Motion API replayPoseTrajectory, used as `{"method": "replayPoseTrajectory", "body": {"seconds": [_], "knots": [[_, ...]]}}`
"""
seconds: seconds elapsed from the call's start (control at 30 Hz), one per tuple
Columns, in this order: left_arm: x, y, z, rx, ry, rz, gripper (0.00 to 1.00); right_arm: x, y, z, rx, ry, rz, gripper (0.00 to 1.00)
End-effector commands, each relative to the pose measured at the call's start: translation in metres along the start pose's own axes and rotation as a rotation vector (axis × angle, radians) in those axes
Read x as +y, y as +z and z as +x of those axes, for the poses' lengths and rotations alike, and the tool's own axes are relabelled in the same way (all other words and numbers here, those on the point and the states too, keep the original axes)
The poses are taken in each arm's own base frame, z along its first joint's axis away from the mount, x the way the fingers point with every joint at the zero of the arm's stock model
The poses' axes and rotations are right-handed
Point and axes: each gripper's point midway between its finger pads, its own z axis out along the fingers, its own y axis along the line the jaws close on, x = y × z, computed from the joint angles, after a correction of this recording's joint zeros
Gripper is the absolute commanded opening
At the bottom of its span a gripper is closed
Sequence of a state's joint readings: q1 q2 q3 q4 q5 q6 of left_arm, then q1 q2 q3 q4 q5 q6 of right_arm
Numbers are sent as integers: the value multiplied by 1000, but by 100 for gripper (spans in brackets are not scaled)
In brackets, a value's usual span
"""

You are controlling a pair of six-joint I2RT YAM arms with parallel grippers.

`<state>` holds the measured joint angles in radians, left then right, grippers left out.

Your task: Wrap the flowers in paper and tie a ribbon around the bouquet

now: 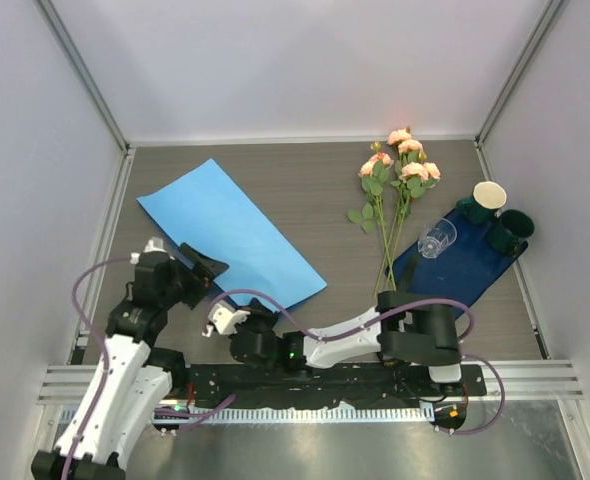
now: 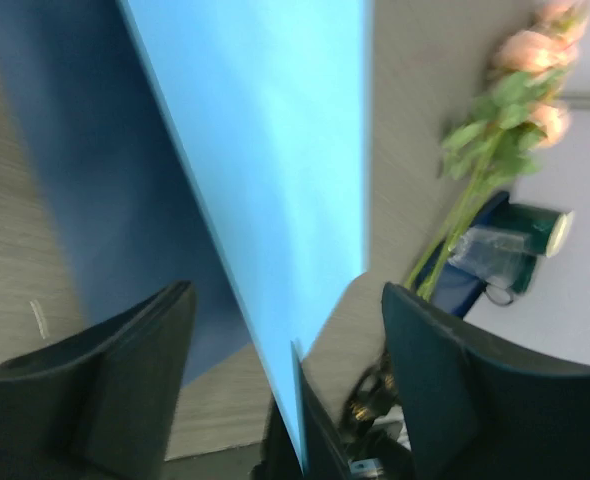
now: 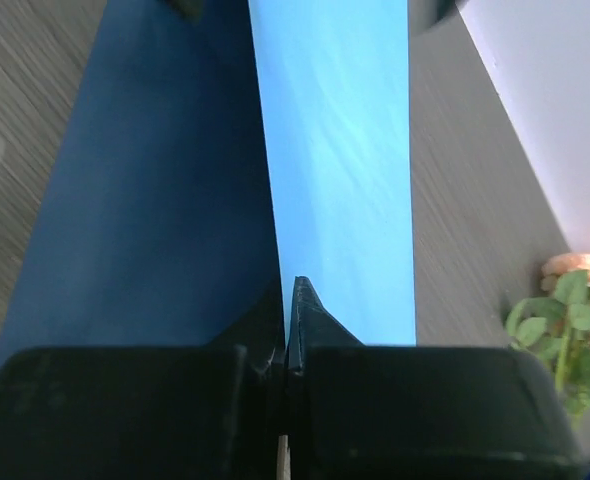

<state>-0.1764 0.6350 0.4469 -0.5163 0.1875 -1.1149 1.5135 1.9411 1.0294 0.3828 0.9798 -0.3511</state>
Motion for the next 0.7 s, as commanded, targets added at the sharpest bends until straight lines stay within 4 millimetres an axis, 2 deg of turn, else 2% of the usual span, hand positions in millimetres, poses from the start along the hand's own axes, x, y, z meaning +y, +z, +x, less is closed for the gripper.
{"method": "replayPoseTrajectory", "body": {"seconds": [0.0, 0.03, 0.07, 0.1, 0.13, 0.17, 0.2, 0.23, 0.27, 0.3, 0.33, 0.37, 0.43, 0.47, 0.5, 0.57, 0.6, 0.67], "knots": [[-28, -58, -46, -253, 181, 36, 94, -55, -15, -69, -123, 479, 14, 0], [-37, -76, -59, -345, 186, 64, 98, -72, -22, -82, -151, 572, -61, 0], [-38, -82, -62, -368, 186, 65, 100, -80, -20, -83, -151, 671, -107, 0], [-37, -86, -63, -378, 180, 61, 100, -101, -2, -61, -102, 852, -93, 0], [-39, -88, -62, -377, 179, 72, 100, -120, -11, -72, -153, 962, -172, 0], [-40, -87, -61, -370, 177, 79, 100, -132, -6, -63, -155, 1050, -186, 0], [-43, -84, -61, -366, 174, 96, 99, -133, -5, -44, -125, 1147, -210, 0], [-38, -76, -58, -353, 164, 92, 99, -162, 7, -24, -123, 1229, -155, 0], [-37, -68, -54, -322, 159, 93, 98, -172, 1, -25, -154, 1275, -203, 0], [-43, -62, -54, -317, 152, 120, 97, -171, 3, -6, -129, 1294, -209, 0], [-35, -47, -51, -291, 140, 100, 96, -194, 15, 15, -111, 1352, -155, 0], [-39, -39, -40, -225, 142, 128, 95, -182, 20, 22, -63, 1352, -245, 0], [-35, -13, -37, -161, 128, 91, 92, -198, 37, 41, -31, 1422, -264, 0], [-41, -7, -39, -156, 135, 109, 91, -193, 38, 41, -30, 1441, -357, 0], [-33, 9, -34, -98, 130, 55, 91, -188, 49, 47, -14, 1453, -393, 0], [-38, 17, -38, -76, 150, 31, 90, -197, 63, 58, 18, 1500, -403, 0], [-36, 25, -37, -49, 153, 3, 91, -194, 68, 51, 19, 1503, -475, 0], [-50, 28, -43, -44, 167, 30, 94, -197, 72, 47, 31, 1485, -483, 0]]}}
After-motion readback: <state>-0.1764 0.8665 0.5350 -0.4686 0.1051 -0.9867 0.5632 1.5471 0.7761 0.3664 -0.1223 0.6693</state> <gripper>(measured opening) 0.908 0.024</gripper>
